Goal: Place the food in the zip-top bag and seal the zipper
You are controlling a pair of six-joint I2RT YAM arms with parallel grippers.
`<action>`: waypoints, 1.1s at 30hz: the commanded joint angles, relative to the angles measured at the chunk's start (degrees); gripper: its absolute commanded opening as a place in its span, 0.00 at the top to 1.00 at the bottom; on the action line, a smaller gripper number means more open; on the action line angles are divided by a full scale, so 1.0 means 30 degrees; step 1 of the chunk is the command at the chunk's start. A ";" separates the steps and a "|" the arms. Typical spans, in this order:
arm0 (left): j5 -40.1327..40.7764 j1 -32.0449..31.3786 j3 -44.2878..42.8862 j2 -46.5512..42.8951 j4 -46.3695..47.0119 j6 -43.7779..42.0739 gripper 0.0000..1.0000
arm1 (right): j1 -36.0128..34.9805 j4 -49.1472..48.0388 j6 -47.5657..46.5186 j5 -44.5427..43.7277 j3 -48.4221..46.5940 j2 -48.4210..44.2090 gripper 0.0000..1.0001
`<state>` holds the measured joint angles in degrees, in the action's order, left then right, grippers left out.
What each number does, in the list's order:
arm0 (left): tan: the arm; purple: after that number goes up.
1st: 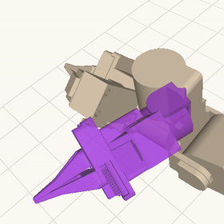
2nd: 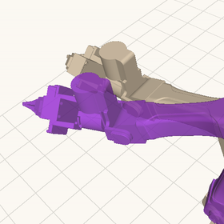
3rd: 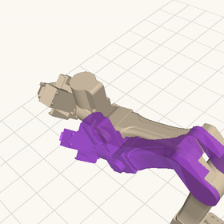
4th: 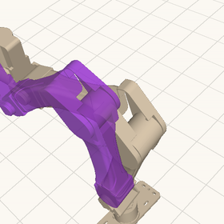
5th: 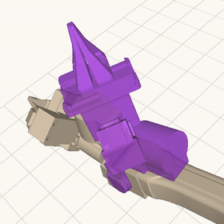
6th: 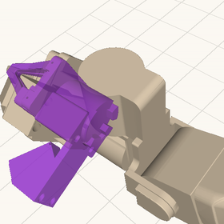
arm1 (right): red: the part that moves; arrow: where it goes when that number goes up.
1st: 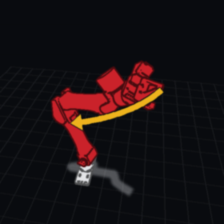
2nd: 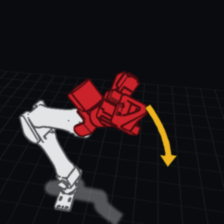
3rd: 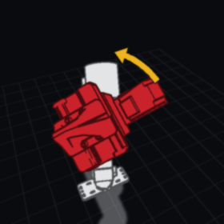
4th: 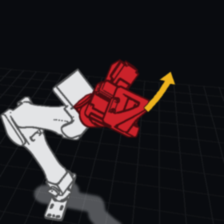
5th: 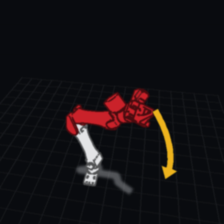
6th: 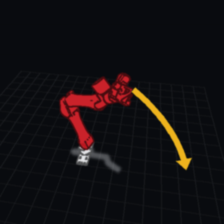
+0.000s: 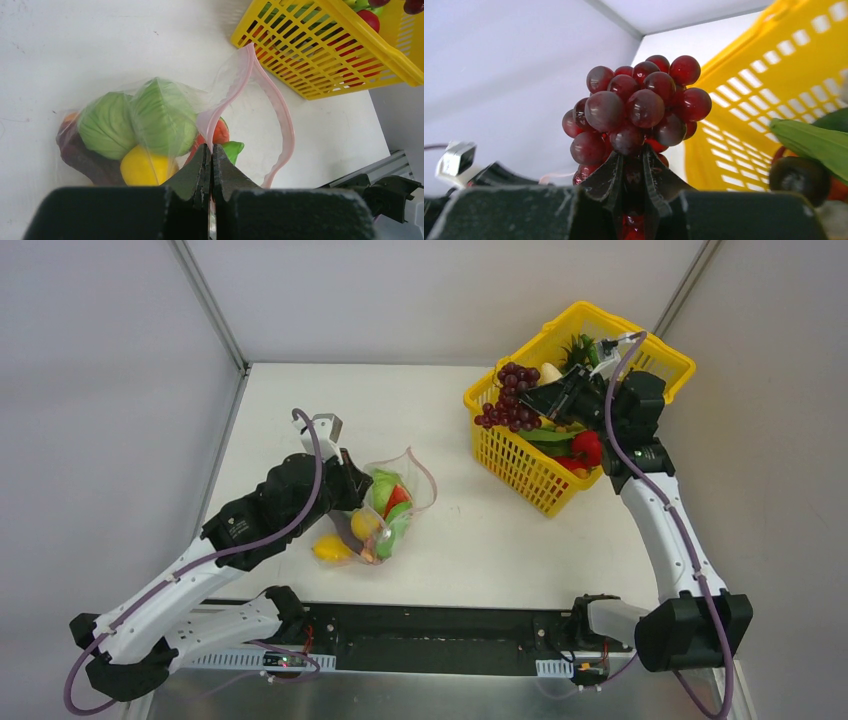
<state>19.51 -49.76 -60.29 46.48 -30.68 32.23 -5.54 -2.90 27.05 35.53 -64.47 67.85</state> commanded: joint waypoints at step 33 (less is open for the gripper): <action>-0.0445 0.0180 -0.0880 -0.0172 0.1744 0.0390 1.00 | -1.3620 -0.5235 -0.9657 -0.3150 0.1589 0.1520 0.98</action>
<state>18.17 -49.76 -60.29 46.52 -29.91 32.64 -44.64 -10.44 1.74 27.09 -60.16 72.49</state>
